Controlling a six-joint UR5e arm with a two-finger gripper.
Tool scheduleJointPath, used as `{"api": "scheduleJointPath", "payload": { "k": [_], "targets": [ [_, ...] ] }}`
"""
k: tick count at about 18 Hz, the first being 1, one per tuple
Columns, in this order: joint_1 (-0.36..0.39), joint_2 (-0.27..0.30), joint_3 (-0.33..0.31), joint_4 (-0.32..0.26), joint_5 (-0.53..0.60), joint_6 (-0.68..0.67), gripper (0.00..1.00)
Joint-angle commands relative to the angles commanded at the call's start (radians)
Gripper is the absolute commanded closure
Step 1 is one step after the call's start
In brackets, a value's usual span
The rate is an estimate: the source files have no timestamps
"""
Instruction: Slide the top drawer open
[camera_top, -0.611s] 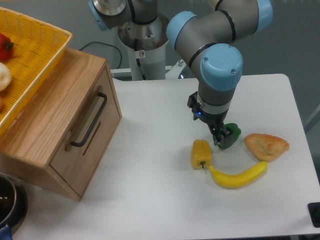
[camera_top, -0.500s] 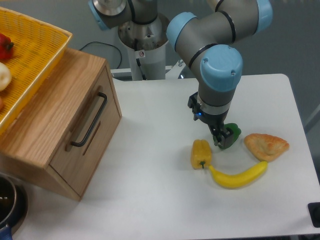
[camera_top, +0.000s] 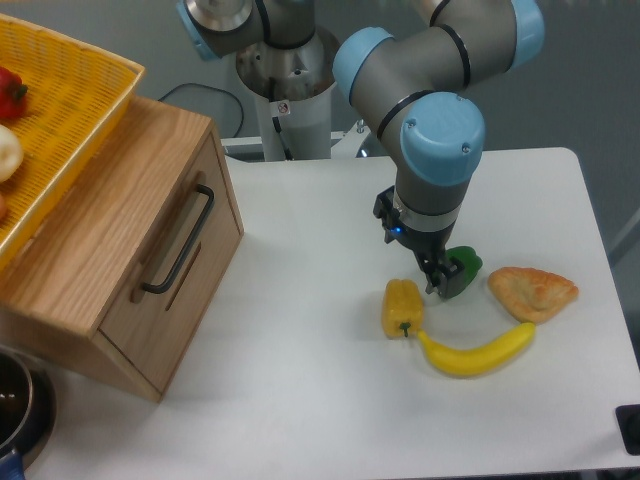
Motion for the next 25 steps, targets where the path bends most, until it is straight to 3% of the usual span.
{"api": "scheduleJointPath", "payload": {
  "k": [4,8,11,17,20,25],
  "targets": [
    [0.008,0.038,-0.043,-0.008,-0.055,-0.018,0.0],
    [0.047,0.063,-0.049,-0.104,-0.112,-0.032,0.0],
    [0.063,0.069,-0.049,-0.141,-0.216,-0.092,0.0],
    [0.003,0.092,-0.051,-0.175,-0.258,-0.263,0.0],
    [-0.029,0.094,-0.054,-0.195,-0.293,-0.415,0.0],
    [-0.06,0.149,-0.081,-0.225,-0.383,-0.55,0.0]
  ]
}}
